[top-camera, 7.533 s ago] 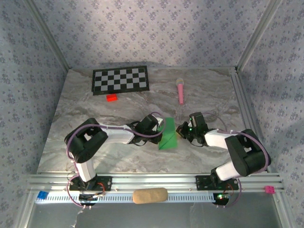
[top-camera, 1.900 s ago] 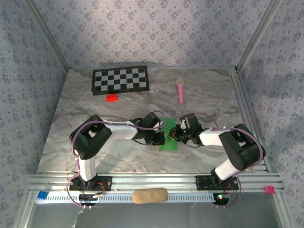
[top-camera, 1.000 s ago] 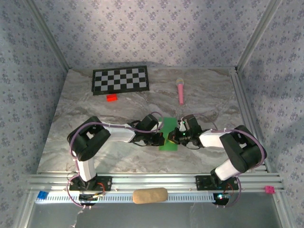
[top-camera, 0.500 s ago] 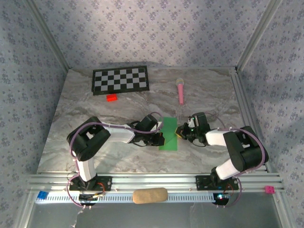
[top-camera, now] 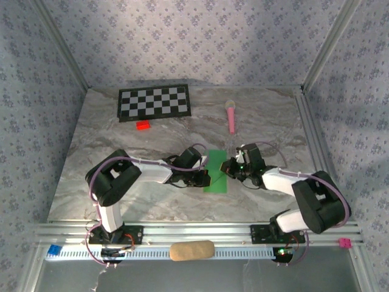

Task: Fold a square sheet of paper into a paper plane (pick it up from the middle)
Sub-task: Fold the triangle a second time at the center of the table.

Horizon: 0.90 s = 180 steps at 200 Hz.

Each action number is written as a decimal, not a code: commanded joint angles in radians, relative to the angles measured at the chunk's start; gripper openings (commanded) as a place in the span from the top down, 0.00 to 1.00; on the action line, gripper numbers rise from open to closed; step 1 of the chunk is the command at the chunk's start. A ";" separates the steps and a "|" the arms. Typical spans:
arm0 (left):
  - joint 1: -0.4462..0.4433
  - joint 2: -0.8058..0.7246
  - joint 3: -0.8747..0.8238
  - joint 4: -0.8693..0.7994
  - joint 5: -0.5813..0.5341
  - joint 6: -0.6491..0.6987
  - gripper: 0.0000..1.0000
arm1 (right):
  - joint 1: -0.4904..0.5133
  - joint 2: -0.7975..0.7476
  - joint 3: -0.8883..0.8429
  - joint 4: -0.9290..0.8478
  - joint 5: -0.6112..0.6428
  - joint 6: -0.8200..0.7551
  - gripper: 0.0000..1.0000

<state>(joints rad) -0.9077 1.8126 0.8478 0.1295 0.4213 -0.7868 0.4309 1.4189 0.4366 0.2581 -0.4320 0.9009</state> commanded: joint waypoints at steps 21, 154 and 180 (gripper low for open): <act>-0.008 0.011 -0.040 -0.127 -0.049 0.004 1.00 | 0.005 0.087 -0.017 0.025 0.037 0.013 1.00; -0.008 0.068 0.210 -0.144 0.029 0.043 0.97 | 0.008 0.086 -0.017 -0.063 0.072 -0.032 1.00; -0.011 0.109 0.226 -0.143 0.045 0.039 0.98 | 0.008 0.095 -0.016 -0.061 0.070 -0.030 1.00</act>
<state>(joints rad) -0.9108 1.8828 1.0595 0.0147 0.4301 -0.7631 0.4347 1.4780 0.4244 0.2886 -0.4091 0.8963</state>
